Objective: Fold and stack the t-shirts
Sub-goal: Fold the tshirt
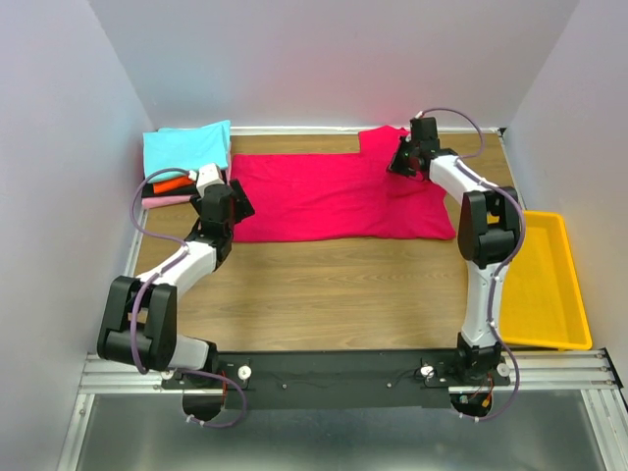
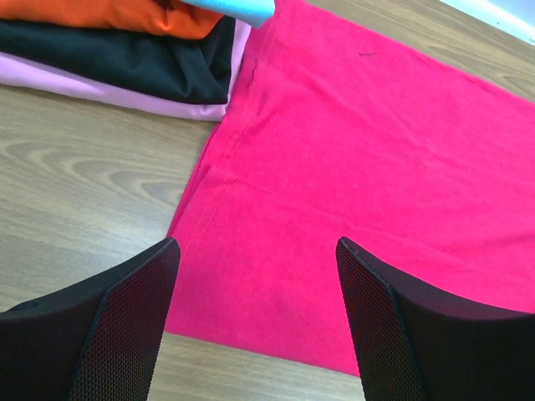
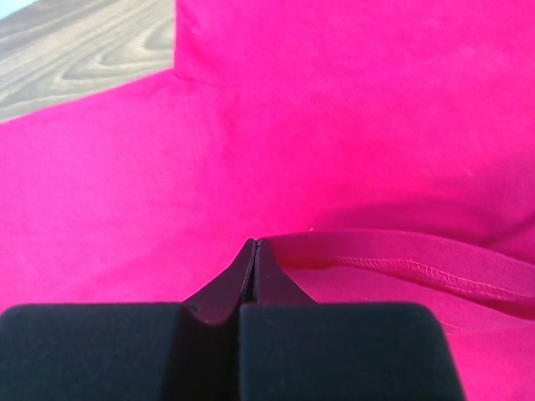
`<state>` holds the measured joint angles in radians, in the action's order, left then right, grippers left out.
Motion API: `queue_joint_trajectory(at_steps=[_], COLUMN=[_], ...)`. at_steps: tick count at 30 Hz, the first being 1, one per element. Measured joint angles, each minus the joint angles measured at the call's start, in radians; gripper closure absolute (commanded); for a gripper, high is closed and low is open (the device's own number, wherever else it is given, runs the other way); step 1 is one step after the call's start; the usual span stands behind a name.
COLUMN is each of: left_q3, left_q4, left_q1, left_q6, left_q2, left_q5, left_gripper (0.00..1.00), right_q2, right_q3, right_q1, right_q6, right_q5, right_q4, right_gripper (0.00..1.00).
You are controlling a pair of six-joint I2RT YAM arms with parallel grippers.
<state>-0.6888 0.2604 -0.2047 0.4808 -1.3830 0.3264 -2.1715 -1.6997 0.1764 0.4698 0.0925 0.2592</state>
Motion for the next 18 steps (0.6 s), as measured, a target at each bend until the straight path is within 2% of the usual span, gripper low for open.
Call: queue_joint_trajectory(at_steps=[10, 12, 16, 17, 18], left_q3=[-0.008, -0.008, -0.011, -0.012, -0.014], left_q4=[0.0, 0.0, 0.0, 0.0, 0.0], left_q1=[0.0, 0.0, 0.0, 0.0, 0.0], left_q6=[-0.002, -0.002, -0.002, -0.002, -0.002], left_q2=[-0.03, -0.032, -0.038, -0.039, -0.041], left_q5=[0.004, 0.004, 0.004, 0.004, 0.004], left_gripper=[0.17, 0.17, 0.17, 0.17, 0.17], right_q2=[-0.088, -0.094, -0.11, -0.112, -0.112], right_q3=[-0.126, -0.136, -0.159, -0.161, -0.161], right_q1=[0.034, 0.038, 0.045, 0.045, 0.046], right_q6=[-0.011, -0.016, -0.026, -0.03, -0.034], right_q5=[0.016, 0.019, 0.028, 0.03, 0.032], right_q4=[0.038, 0.041, 0.049, 0.049, 0.05], right_gripper=[0.98, 0.92, 0.59, 0.46, 0.4])
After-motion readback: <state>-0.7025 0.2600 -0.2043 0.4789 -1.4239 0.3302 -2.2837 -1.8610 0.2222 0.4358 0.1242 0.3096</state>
